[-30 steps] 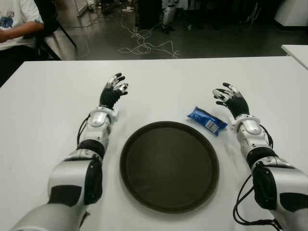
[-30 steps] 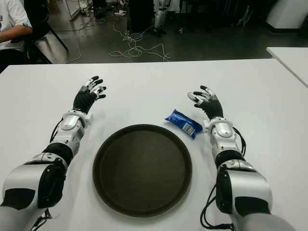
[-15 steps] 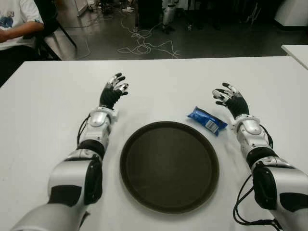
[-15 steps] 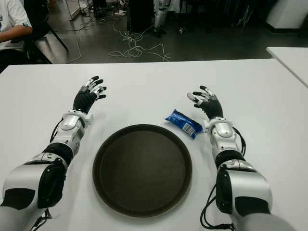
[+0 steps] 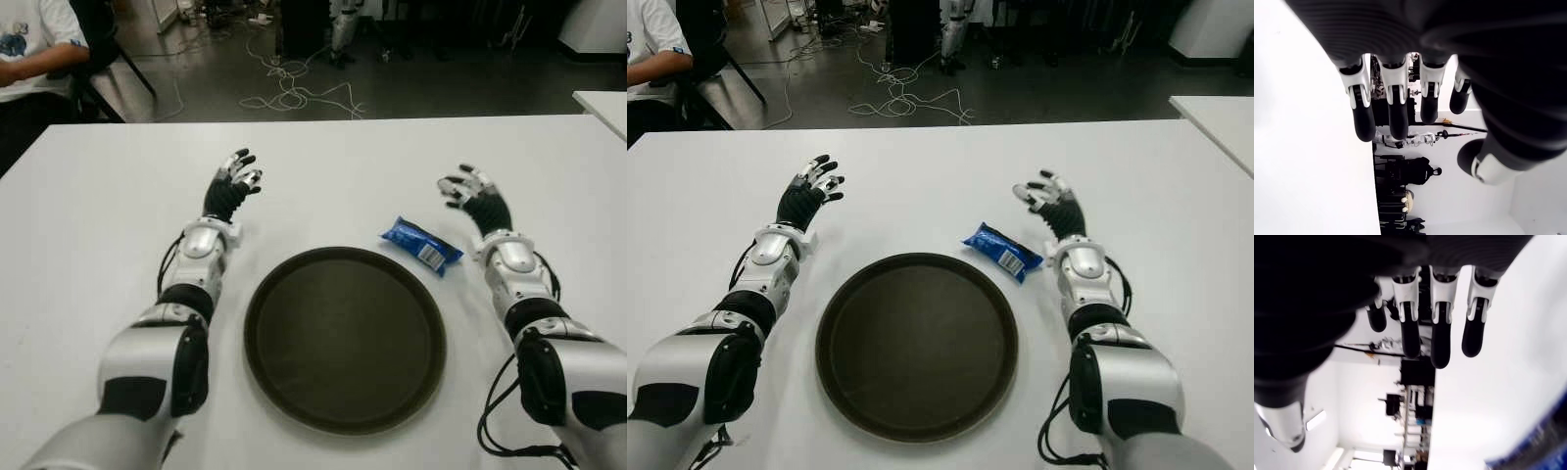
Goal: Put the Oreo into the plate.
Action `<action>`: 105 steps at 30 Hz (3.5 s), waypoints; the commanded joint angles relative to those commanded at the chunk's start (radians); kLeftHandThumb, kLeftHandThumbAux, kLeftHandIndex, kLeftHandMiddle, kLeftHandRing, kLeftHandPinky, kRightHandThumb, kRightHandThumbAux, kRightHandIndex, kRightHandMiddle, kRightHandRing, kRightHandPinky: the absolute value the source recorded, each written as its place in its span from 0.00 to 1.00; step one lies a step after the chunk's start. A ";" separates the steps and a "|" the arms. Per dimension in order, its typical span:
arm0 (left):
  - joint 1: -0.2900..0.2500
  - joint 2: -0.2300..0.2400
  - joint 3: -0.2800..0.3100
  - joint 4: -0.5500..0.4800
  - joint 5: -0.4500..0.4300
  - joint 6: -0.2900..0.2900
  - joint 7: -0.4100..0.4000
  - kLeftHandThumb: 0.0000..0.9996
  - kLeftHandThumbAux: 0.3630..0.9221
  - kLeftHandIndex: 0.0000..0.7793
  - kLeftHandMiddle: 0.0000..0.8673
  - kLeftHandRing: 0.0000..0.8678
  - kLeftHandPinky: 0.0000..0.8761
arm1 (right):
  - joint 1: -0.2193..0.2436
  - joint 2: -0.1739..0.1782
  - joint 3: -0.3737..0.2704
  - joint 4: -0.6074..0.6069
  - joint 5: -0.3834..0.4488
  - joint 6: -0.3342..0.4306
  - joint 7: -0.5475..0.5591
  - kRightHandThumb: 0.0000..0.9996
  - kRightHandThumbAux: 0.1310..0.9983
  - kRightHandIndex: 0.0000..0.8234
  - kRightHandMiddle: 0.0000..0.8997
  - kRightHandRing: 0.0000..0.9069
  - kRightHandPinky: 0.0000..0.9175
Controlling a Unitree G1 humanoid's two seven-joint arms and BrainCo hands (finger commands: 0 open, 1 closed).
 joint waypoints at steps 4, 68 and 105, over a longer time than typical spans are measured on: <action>0.000 0.000 0.000 0.000 0.000 -0.001 0.000 0.12 0.49 0.06 0.16 0.20 0.28 | 0.008 -0.015 0.024 -0.006 -0.040 -0.069 -0.044 0.02 0.53 0.19 0.27 0.29 0.30; 0.009 0.011 0.005 -0.003 -0.001 -0.011 -0.013 0.13 0.44 0.06 0.17 0.21 0.30 | 0.158 -0.227 0.711 -0.706 -0.854 0.450 0.116 0.00 0.59 0.17 0.18 0.19 0.17; 0.012 0.017 -0.005 -0.004 0.008 -0.020 -0.011 0.15 0.45 0.06 0.16 0.21 0.30 | 0.260 -0.232 0.711 -1.012 -0.953 0.717 0.275 0.00 0.60 0.14 0.14 0.16 0.16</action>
